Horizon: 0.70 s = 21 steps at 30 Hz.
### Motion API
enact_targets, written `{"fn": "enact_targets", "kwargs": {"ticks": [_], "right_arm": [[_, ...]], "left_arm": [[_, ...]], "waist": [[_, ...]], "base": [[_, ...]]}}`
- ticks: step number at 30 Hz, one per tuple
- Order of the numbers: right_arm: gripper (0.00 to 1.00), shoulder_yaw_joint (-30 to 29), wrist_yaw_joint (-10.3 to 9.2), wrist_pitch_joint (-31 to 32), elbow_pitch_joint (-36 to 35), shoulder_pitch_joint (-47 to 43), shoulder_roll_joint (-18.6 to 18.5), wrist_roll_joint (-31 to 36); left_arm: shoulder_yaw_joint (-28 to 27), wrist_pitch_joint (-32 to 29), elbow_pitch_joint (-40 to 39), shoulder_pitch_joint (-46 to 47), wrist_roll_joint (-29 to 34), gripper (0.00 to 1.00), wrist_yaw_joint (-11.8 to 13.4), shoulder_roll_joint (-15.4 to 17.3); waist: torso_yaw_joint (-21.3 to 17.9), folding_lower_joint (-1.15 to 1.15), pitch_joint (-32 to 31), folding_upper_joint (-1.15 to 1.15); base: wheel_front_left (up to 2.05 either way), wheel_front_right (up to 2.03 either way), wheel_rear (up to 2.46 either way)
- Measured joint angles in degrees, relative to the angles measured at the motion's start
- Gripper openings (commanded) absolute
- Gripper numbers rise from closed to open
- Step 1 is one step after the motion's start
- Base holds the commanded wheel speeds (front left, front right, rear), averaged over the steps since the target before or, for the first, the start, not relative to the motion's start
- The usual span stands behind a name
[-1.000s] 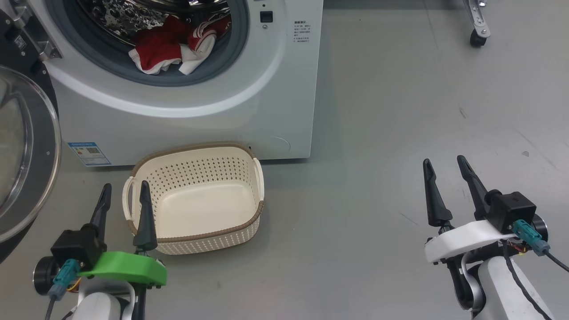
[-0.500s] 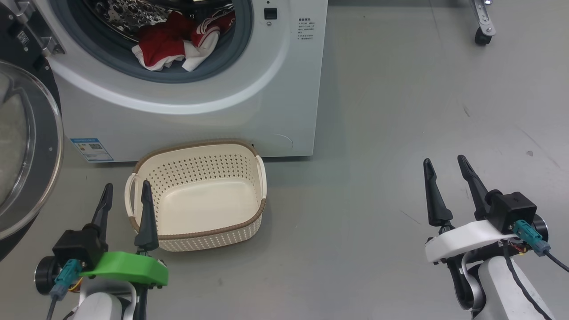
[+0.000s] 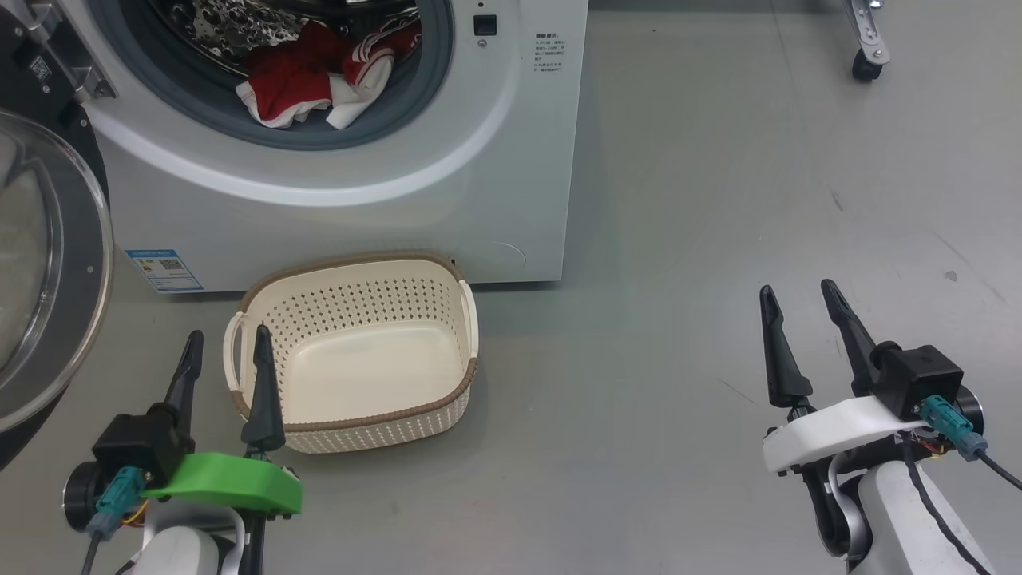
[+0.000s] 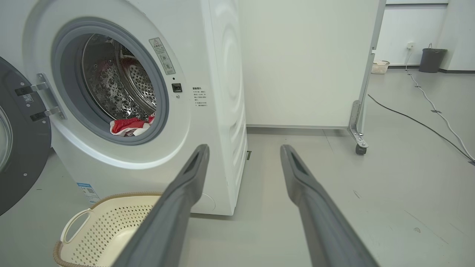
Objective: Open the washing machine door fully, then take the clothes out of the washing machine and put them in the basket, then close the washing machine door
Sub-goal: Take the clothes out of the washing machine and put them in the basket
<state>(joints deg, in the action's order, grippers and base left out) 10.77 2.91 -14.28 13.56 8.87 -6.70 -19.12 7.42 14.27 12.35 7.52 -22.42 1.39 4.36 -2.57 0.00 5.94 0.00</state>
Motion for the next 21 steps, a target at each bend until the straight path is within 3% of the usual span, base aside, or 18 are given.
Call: {"fn": "enact_targets", "kwargs": {"ticks": [19,21], "right_arm": [[1.00,0.44,0.05,-0.01,0.68,0.00,0.15,0.01],[1.00,0.47,0.05,-0.01,0.74,0.00,0.15,0.02]], "left_arm": [[-0.09,0.00,0.07,-0.90,-0.36,1.00,-0.18,-0.01],[-0.02,0.00,0.07,-0.92,-0.36,0.96,-0.18,-0.01]], "waist": [[-0.07,0.00,-0.96,0.00],[0.01,0.00,-1.04,0.00]], "base": [[0.63,-0.63,0.00],[1.05,-1.05,0.00]]}}
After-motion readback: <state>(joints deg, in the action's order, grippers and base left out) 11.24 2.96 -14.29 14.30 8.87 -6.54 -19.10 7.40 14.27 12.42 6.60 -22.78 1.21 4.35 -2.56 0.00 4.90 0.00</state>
